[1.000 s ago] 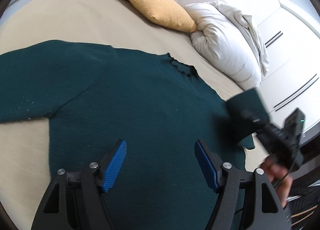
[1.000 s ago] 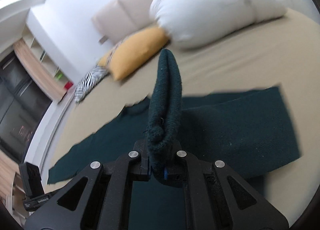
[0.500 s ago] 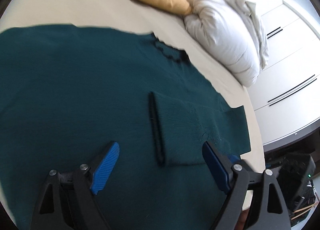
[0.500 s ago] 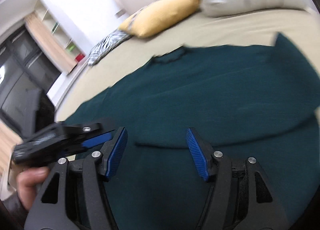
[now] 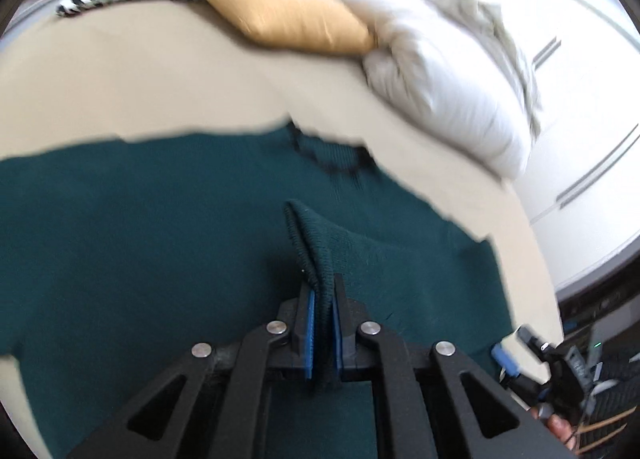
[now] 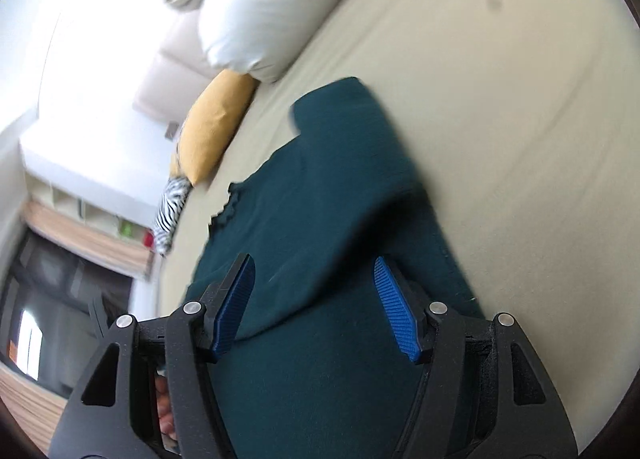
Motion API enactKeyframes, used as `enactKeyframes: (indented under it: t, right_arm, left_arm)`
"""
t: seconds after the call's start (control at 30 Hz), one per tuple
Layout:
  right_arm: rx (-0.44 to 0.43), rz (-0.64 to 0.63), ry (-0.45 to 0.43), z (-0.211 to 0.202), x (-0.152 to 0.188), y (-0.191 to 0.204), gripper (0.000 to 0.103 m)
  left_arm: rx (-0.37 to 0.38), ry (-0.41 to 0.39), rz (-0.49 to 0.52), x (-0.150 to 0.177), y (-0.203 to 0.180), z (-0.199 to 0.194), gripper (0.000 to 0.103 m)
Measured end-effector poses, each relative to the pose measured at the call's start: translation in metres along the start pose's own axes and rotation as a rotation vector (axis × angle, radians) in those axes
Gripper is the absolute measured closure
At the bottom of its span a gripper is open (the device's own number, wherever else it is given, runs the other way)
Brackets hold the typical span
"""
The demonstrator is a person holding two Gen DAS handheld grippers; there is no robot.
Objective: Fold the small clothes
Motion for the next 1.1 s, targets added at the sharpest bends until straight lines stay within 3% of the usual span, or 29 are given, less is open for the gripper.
enactKeyframes:
  t: [0.17,0.27,0.33,0.37,0.47,0.63,0.7,0.77,0.87,0.93,1.0,1.1]
  right_arm:
    - [-0.098,0.096,0.020,0.012,-0.006,-0.014,0.041]
    - [-0.100,0.151,0.020,0.007,0.003,-0.024,0.045]
    - [-0.090,0.176,-0.023,0.007,-0.004,-0.036,0.058]
    - [-0.074,0.194,-0.048,0.013,-0.008,-0.042,0.074]
    - [-0.104,0.263,-0.071,0.013,-0.014,-0.063,0.087]
    - [-0.034,0.177,-0.047,-0.004,-0.009,-0.053,0.079]
    - [0.011,0.071,-0.059,-0.018,-0.013,-0.028,0.079]
    - [0.110,-0.055,-0.097,-0.028,-0.026,-0.010,0.079]
    - [0.183,-0.150,-0.042,-0.001,-0.046,0.008,0.079]
    - [0.234,-0.207,0.029,0.030,-0.059,0.009,0.072]
    - [0.345,-0.247,0.085,0.057,-0.072,-0.002,0.072]
    - [0.323,-0.239,0.091,0.079,-0.084,-0.011,0.073]
  left_arm:
    - [-0.043,-0.027,-0.030,-0.010,0.032,0.007,0.095]
    - [-0.081,-0.010,-0.036,-0.007,0.046,0.023,0.095]
    - [-0.085,0.005,-0.038,-0.002,0.052,0.033,0.094]
    - [-0.084,0.003,-0.030,0.001,0.053,0.035,0.094]
    - [-0.078,-0.017,-0.009,0.003,0.053,0.036,0.094]
    - [-0.059,-0.014,-0.006,0.004,0.055,0.033,0.094]
    - [-0.059,-0.016,-0.003,0.004,0.055,0.034,0.094]
    - [-0.065,-0.023,0.001,0.005,0.054,0.034,0.094]
    - [-0.072,-0.028,0.015,0.007,0.054,0.034,0.093]
    - [-0.070,-0.027,0.012,0.007,0.054,0.034,0.092]
    - [-0.064,-0.029,0.012,0.007,0.054,0.034,0.092]
    - [-0.057,-0.031,0.011,0.007,0.055,0.034,0.093]
Point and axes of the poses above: each gripper's, at about its wrist camera, not at the fingertips, and z roughly the way its jaws point, y to its left, x to its underside, the point moved 7 cm from there along z, roughly the way its jaws point, and after that the axes turned 9 degrees about -x, right-handed, at the moved point
